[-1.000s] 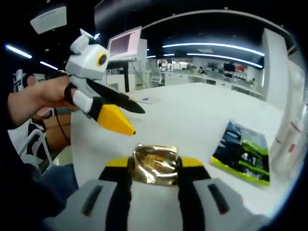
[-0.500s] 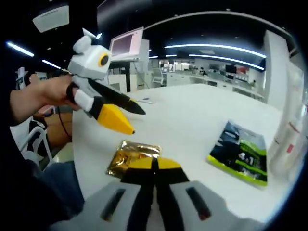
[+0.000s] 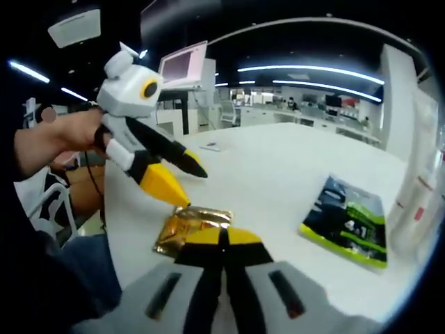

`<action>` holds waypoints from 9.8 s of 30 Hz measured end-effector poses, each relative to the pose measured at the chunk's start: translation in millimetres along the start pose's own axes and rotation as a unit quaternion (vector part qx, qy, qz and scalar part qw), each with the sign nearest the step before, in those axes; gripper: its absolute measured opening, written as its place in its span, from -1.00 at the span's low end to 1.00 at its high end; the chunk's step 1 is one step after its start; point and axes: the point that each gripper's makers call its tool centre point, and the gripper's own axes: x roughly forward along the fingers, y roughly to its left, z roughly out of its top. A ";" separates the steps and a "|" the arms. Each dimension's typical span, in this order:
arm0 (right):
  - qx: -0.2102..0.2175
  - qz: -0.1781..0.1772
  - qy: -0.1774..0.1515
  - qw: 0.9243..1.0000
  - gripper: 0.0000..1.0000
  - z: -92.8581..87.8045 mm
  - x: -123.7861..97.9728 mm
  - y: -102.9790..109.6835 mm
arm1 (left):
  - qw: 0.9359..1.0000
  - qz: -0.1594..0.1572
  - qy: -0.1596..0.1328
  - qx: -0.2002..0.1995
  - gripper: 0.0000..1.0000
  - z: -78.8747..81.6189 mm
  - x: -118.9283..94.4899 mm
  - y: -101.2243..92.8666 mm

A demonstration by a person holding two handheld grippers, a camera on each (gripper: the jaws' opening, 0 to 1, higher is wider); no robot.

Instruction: Arrange the skincare products in the storage area until every visible bottle or jar stands upright without overlapping.

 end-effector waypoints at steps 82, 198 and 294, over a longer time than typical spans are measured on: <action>-0.021 -0.003 -0.034 0.999 -0.99 0.0 -1.7 1.9 | 0.995 -0.083 0.003 -0.062 -1.00 -6.7 11.8 -37.2; 0.395 0.181 -0.304 0.847 -0.80 92.5 -57.5 -1.1 | 0.966 -0.136 -0.217 -0.045 -1.00 118.0 -75.8 -53.7; 0.360 0.095 -0.283 0.884 -1.00 93.5 -62.4 -42.9 | 0.973 -0.151 -0.163 -0.068 -1.00 103.8 -30.2 -50.5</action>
